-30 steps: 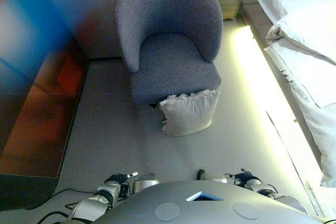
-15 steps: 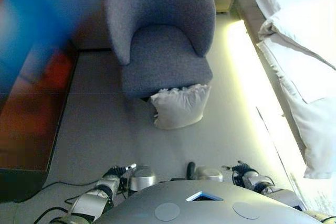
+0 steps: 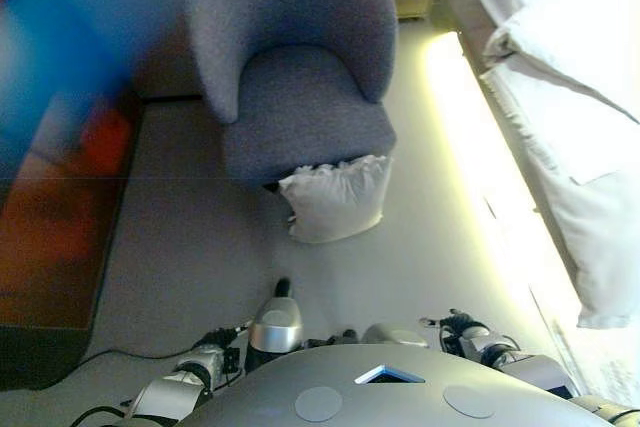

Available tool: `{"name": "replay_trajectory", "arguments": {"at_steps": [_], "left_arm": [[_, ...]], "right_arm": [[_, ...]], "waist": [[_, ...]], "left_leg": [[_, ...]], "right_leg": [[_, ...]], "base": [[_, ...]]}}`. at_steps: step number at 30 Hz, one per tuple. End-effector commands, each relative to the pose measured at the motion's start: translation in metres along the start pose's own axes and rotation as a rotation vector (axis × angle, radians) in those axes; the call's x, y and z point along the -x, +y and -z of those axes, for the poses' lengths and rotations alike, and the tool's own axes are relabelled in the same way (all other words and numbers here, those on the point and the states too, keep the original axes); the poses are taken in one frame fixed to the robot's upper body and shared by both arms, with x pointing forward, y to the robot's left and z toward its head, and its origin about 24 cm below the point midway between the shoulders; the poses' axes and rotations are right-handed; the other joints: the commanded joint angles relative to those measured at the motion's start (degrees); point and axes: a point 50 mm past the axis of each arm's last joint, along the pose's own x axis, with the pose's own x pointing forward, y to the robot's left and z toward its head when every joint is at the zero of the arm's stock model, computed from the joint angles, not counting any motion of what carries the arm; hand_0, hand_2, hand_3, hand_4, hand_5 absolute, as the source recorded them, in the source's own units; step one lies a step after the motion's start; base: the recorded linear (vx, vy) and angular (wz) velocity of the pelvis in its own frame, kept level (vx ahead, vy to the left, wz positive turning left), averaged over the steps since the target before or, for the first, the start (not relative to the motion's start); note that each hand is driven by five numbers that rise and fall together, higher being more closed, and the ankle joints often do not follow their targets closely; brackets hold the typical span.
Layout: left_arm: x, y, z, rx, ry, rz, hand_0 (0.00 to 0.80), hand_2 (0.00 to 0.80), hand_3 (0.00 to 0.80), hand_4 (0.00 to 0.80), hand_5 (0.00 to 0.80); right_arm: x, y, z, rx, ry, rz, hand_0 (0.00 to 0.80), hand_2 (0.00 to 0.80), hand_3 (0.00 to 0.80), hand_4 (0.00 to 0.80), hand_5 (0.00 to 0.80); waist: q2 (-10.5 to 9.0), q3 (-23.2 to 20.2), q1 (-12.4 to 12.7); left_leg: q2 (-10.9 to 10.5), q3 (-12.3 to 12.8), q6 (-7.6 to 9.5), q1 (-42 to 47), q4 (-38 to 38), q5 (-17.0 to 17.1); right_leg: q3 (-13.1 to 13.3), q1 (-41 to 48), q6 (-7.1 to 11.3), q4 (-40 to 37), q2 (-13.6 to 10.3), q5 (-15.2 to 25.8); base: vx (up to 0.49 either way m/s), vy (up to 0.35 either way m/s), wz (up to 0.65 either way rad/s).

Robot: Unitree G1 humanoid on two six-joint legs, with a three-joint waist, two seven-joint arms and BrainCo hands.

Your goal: Pick up the cushion and take it to the sofa

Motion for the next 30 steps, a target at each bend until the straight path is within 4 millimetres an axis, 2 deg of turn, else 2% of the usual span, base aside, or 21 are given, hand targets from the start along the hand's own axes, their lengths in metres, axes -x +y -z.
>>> {"name": "replay_trajectory", "arguments": {"at_steps": [1, 2, 3, 4, 5, 9, 10, 11, 12, 13, 14, 15, 16, 17, 18, 19, 21, 24, 27, 29, 30], "left_arm": [[-0.001, 0.009, -0.004, 0.078, 0.005, -0.033, 0.000, 0.000, 0.000, 0.000, 0.000], [-0.001, 0.010, -0.004, 0.082, 0.014, -0.038, 0.000, 0.000, 0.000, 0.000, 0.000], [-0.001, 0.011, -0.006, 0.078, 0.021, -0.048, 0.000, 0.000, 0.000, 0.000, 0.000], [-0.001, 0.012, -0.006, 0.074, 0.022, -0.051, 0.000, 0.000, 0.000, 0.000, 0.000], [-0.001, 0.015, -0.007, 0.047, 0.020, -0.060, 0.000, 0.000, 0.000, 0.000, 0.000], [-0.001, 0.025, -0.019, 0.004, -0.034, -0.069, 0.000, 0.000, 0.000, 0.000, 0.000], [-0.001, 0.028, -0.026, -0.014, -0.046, -0.081, 0.000, 0.000, 0.000, 0.000, 0.000], [-0.001, 0.030, -0.027, -0.019, -0.048, -0.084, 0.000, 0.000, 0.000, 0.000, 0.000], [0.000, 0.033, -0.031, -0.037, -0.055, -0.093, 0.000, 0.000, 0.000, 0.000, 0.000], [0.000, 0.034, -0.033, -0.046, -0.056, -0.095, 0.000, 0.000, 0.000, 0.000, 0.000], [0.000, 0.036, -0.037, -0.054, -0.060, -0.100, 0.000, 0.000, 0.000, 0.000, 0.000], [0.000, 0.037, -0.041, -0.049, -0.067, -0.099, 0.000, 0.000, 0.000, 0.000, 0.000], [0.001, 0.037, -0.045, -0.044, -0.074, -0.095, 0.000, 0.000, 0.000, 0.000, 0.000], [0.001, 0.037, -0.050, -0.040, -0.082, -0.089, 0.000, 0.000, 0.000, 0.000, 0.000], [0.002, 0.035, -0.060, -0.023, -0.095, -0.087, 0.000, 0.000, 0.000, 0.000, 0.000], [0.003, 0.034, -0.065, -0.012, -0.100, -0.086, 0.000, 0.000, 0.000, 0.000, 0.000], [0.004, 0.032, -0.073, -0.006, -0.113, -0.080, 0.000, 0.000, 0.000, 0.000, 0.000], [0.004, 0.028, -0.068, 0.005, -0.105, -0.073, 0.000, 0.000, 0.000, 0.000, 0.000], [0.002, 0.029, -0.056, 0.026, -0.077, -0.088, 0.000, 0.000, 0.000, 0.000, 0.000], [0.002, 0.032, -0.053, 0.019, -0.065, -0.100, 0.000, 0.000, 0.000, 0.000, 0.000], [0.001, 0.032, -0.050, 0.022, -0.055, -0.109, 0.000, 0.000, 0.000, 0.000, 0.000]], "right_arm": [[0.000, 0.001, -0.002, -0.005, -0.002, 0.003, 0.000, 0.000, 0.000, 0.000, 0.000], [0.000, 0.001, -0.003, -0.001, -0.002, 0.004, 0.000, 0.000, 0.000, 0.000, 0.000], [0.000, 0.004, -0.002, -0.011, 0.003, 0.004, 0.000, 0.000, 0.000, 0.000, 0.000], [0.000, 0.005, -0.001, -0.016, 0.005, 0.002, 0.000, 0.000, 0.000, 0.000, 0.000], [0.001, 0.007, 0.001, -0.023, 0.007, -0.012, 0.000, 0.000, 0.000, 0.000, 0.000], [0.001, 0.011, -0.005, 0.012, -0.044, -0.035, 0.000, 0.000, 0.000, 0.000, 0.000], [0.002, 0.012, -0.009, -0.003, -0.065, -0.036, 0.000, 0.000, 0.000, 0.000, 0.000], [0.002, 0.012, -0.011, -0.008, -0.071, -0.037, 0.000, 0.000, 0.000, 0.000, 0.000], [0.002, 0.012, -0.017, -0.011, -0.101, -0.034, 0.000, 0.000, 0.000, 0.000, 0.000], [0.002, 0.013, -0.020, -0.006, -0.116, -0.033, 0.000, 0.000, 0.000, 0.000, 0.000], [0.003, 0.012, -0.027, 0.002, -0.144, -0.032, 0.000, 0.000, 0.000, 0.000, 0.000], [0.003, 0.012, -0.034, 0.010, -0.160, -0.034, 0.000, 0.000, 0.000, 0.000, 0.000], [0.004, 0.012, -0.036, 0.014, -0.167, -0.032, 0.000, 0.000, 0.000, 0.000, 0.000], [0.004, 0.012, -0.040, 0.016, -0.175, -0.031, 0.000, 0.000, 0.000, 0.000, 0.000], [0.005, 0.012, -0.046, 0.020, -0.194, -0.030, 0.000, 0.000, 0.000, 0.000, 0.000], [0.005, 0.011, -0.051, 0.016, -0.206, -0.027, 0.000, 0.000, 0.000, 0.000, 0.000], [0.006, 0.011, -0.055, -0.009, -0.221, -0.013, 0.000, 0.000, 0.000, 0.000, 0.000], [0.006, 0.010, -0.052, 0.015, -0.225, -0.008, 0.000, 0.000, 0.000, 0.000, 0.000], [0.005, 0.012, -0.046, 0.104, -0.219, -0.020, 0.000, 0.000, 0.000, 0.000, 0.000], [0.005, 0.013, -0.043, 0.095, -0.200, -0.027, 0.000, 0.000, 0.000, 0.000, 0.000], [0.004, 0.013, -0.042, 0.090, -0.181, -0.032, 0.000, 0.000, 0.000, 0.000, 0.000]], "waist": [[-2.33, -1.8, 1.4], [-2.44, -1.8, 1.3], [-2.53, -2.0, 0.9], [-2.70, -2.2, 0.8], [-3.31, -2.8, 1.1], [-5.99, -5.0, 1.9], [-5.93, -5.4, 2.2], [-6.08, -5.5, 2.2], [-5.28, -5.7, 2.0], [-5.03, -5.8, 1.6], [-4.44, -5.7, 0.9], [-4.62, -5.0, -0.3], [-3.96, -4.8, -0.7], [-3.78, -4.2, -1.4], [-3.16, -3.3, -2.1], [-3.11, -2.5, -2.9], [-3.45, -1.0, -4.4], [-4.01, -0.3, -5.7], [-4.30, -0.4, -6.1], [-4.79, -0.3, -5.5], [-5.30, -0.1, -4.6]], "left_leg": [[0.8, -1.2, 0.33, -7.4, 2.6, 6.6], [1.4, -0.6, 0.59, -7.5, 3.9, 6.1], [1.8, 1.3, 1.21, -8.0, 6.6, 5.2], [1.6, 1.9, 1.47, -8.6, 7.8, 4.9], [0.6, 1.4, 2.27, -10.1, 10.9, 3.9], [-3.6, 1.1, 6.67, -11.3, 14.7, -0.9], [-4.5, 0.5, 7.74, -10.2, 14.1, -1.6], [-4.9, 0.4, 7.93, -9.9, 13.8, -1.7], [-5.3, -0.1, 8.57, -8.0, 13.2, -2.6], [-5.6, -0.2, 8.83, -6.9, 12.7, -3.0], [-5.9, -0.2, 9.42, -4.9, 11.8, -3.8], [-6.9, -0.3, 9.64, -3.0, 11.1, -4.2], [-6.6, -0.3, 9.52, -2.3, 10.6, -4.3], [-6.8, -0.4, 9.35, -1.1, 10.2, -4.7], [-6.3, -0.6, 8.80, 0.8, 9.5, -5.3], [-6.1, -1.0, 8.43, 1.9, 9.1, -5.8], [-5.7, -1.7, 7.47, 3.1, 8.8, -6.9], [-4.5, -2.7, 6.04, 5.1, 8.2, -7.8], [-2.4, -5.2, 4.72, 6.6, 7.5, -7.9], [-0.8, -5.9, 3.38, 6.4, 8.2, -7.8], [0.3, -6.6, 2.09, 5.6, 9.6, -7.5]], "right_leg": [[0.7, 10.2, 6.61, -0.8, -5.3, -8.0], [0.2, 10.2, 6.97, 0.2, -6.2, -8.5], [-1.1, 10.0, 7.73, 2.1, -7.2, -8.9], [-1.5, 10.0, 8.11, 2.9, -7.7, -9.0], [-1.3, 10.6, 9.22, 5.2, -9.0, -8.4], [-1.8, 8.6, 13.67, 14.2, -12.3, 3.0], [-2.9, 6.6, 14.62, 19.5, -12.8, 7.8], [-3.1, 5.9, 14.78, 20.5, -13.1, 8.6], [-4.1, 2.2, 14.67, 26.9, -13.8, 12.3], [-4.2, -0.2, 14.49, 29.1, -13.9, 13.4], [-4.9, -3.9, 13.82, 31.8, -13.4, 13.3], [-6.6, -7.9, 13.45, 30.4, -12.2, 11.2], [-7.6, -10.4, 13.00, 29.1, -11.2, 10.6], [-9.3, -12.8, 12.56, 27.2, -11.4, 9.4], [-11.9, -17.0, 11.75, 23.1, -13.1, 9.0], [-12.5, -19.2, 11.40, 20.6, -14.1, 9.0], [-11.5, -21.1, 11.40, 13.2, -15.6, 9.7], [-9.2, -19.7, 12.78, 5.9, -17.6, 12.4], [-5.4, -17.0, 13.97, 3.5, -17.6, 11.5], [-6.2, -15.4, 13.99, 2.7, -17.1, 9.9], [-7.1, -14.2, 13.81, 1.5, -16.8, 10.0]], "base": [[0.488, 0.249, -0.41], [0.496, 0.288, -0.56], [0.394, 0.240, -0.66], [0.459, 0.255, -0.59], [0.412, 0.193, -0.48], [0.399, 0.179, -0.19], [0.323, 0.131, 0.02], [0.391, 0.148, 0.01], [0.342, 0.121, 0.02], [0.475, 0.163, 0.04], [0.404, 0.115, 0.09], [0.374, 0.096, 0.00], [0.266, 0.029, 0.10], [0.199, -0.048, 0.08], [0.171, -0.119, 0.07], [0.116, -0.169, -0.02], [0.123, -0.234, 0.18], [0.210, -0.234, 0.66], [0.260, -0.254, 0.53], [0.218, -0.277, 0.43], [0.149, -0.308, 0.40]]}}
